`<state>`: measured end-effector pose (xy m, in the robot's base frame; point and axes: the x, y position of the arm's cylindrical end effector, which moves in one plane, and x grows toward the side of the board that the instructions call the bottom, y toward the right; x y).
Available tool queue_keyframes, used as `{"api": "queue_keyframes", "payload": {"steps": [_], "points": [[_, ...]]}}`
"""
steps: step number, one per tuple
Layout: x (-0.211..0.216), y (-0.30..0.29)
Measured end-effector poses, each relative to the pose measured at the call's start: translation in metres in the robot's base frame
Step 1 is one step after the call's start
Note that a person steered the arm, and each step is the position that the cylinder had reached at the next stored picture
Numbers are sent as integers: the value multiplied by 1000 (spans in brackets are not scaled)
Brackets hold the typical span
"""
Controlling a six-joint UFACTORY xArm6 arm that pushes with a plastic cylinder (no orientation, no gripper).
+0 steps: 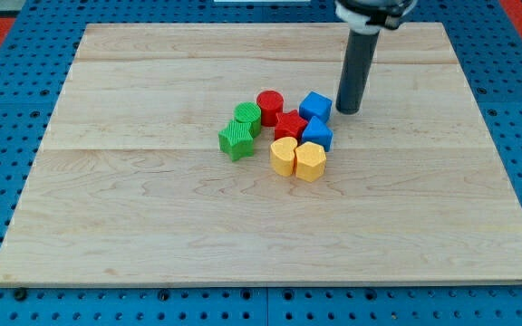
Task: Move red star along with the red circle towards the top left
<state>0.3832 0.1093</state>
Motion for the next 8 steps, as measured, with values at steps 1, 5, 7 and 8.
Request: {"api": "queue_keyframes", "payload": {"steps": [1, 5, 7, 8], "points": [[50, 37], [87, -16], [86, -46], [67, -46]]}}
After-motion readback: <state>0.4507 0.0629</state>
